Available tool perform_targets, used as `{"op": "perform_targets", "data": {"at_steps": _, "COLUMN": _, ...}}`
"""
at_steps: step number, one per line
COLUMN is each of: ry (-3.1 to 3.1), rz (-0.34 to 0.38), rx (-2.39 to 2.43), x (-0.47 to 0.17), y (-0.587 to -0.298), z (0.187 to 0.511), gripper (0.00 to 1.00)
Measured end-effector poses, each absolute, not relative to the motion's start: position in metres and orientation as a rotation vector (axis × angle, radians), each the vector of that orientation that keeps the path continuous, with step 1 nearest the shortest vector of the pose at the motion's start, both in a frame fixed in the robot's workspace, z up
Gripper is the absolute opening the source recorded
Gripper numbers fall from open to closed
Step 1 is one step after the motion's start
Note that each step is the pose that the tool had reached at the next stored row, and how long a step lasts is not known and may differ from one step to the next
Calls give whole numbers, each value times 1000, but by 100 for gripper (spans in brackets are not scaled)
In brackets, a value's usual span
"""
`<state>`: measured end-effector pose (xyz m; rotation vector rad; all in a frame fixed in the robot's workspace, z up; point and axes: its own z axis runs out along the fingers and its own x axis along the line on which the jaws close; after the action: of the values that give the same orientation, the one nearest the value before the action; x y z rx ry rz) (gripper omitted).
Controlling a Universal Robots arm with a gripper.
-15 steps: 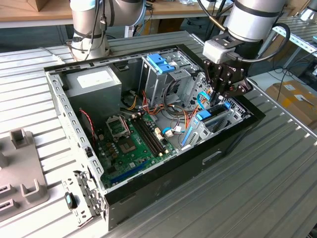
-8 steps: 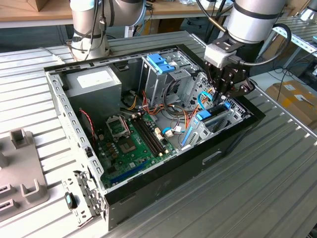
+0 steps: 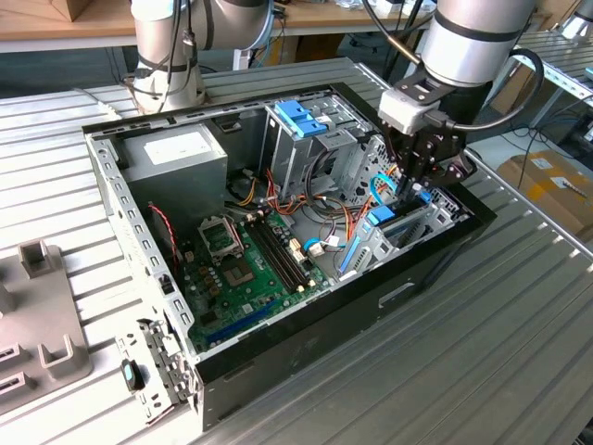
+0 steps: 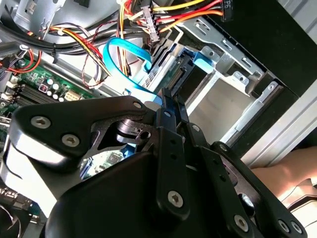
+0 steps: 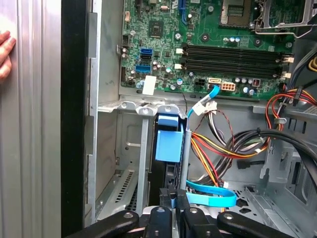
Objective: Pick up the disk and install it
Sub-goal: 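Insert the first disk wire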
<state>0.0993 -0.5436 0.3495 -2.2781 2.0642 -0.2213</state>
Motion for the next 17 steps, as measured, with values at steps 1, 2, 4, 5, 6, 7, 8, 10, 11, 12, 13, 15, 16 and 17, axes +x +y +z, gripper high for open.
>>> {"op": "perform_targets", "data": {"at_steps": 1, "ry": 2064, "rz": -221, "rx": -2278, "x": 99, "y": -544, "z": 349, "gripper": 16}}
{"op": "perform_targets", "data": {"at_steps": 2, "ry": 2064, "rz": -222, "rx": -2278, "x": 99, "y": -544, "z": 349, "gripper": 16}}
{"op": "perform_targets", "data": {"at_steps": 4, "ry": 2064, "rz": -221, "rx": -2278, "x": 99, "y": -544, "z": 349, "gripper": 16}}
{"op": "perform_targets", "data": {"at_steps": 5, "ry": 2064, "rz": -220, "rx": -2277, "x": 99, "y": -544, "z": 349, "gripper": 16}}
{"op": "perform_targets", "data": {"at_steps": 6, "ry": 2061, "rz": -213, "rx": -2273, "x": 99, "y": -544, "z": 349, "gripper": 16}}
{"op": "perform_targets", "data": {"at_steps": 7, "ry": 2061, "rz": -211, "rx": -2272, "x": 99, "y": -544, "z": 349, "gripper": 16}}
{"op": "perform_targets", "data": {"at_steps": 8, "ry": 2061, "rz": -211, "rx": -2272, "x": 99, "y": -544, "z": 349, "gripper": 16}}
{"op": "perform_targets", "data": {"at_steps": 10, "ry": 2061, "rz": -211, "rx": -2273, "x": 99, "y": -544, "z": 348, "gripper": 16}}
{"op": "perform_targets", "data": {"at_steps": 11, "ry": 2061, "rz": -211, "rx": -2273, "x": 99, "y": -544, "z": 348, "gripper": 16}}
{"op": "perform_targets", "data": {"at_steps": 12, "ry": 2061, "rz": -211, "rx": -2273, "x": 99, "y": -544, "z": 348, "gripper": 16}}
{"op": "perform_targets", "data": {"at_steps": 13, "ry": 2061, "rz": -211, "rx": -2273, "x": 99, "y": -544, "z": 348, "gripper": 16}}
{"op": "perform_targets", "data": {"at_steps": 15, "ry": 2061, "rz": -211, "rx": -2273, "x": 99, "y": -544, "z": 347, "gripper": 16}}
{"op": "perform_targets", "data": {"at_steps": 16, "ry": 2061, "rz": -211, "rx": -2273, "x": 99, "y": -544, "z": 347, "gripper": 16}}
{"op": "perform_targets", "data": {"at_steps": 17, "ry": 2061, "rz": -211, "rx": -2273, "x": 99, "y": -544, "z": 347, "gripper": 16}}
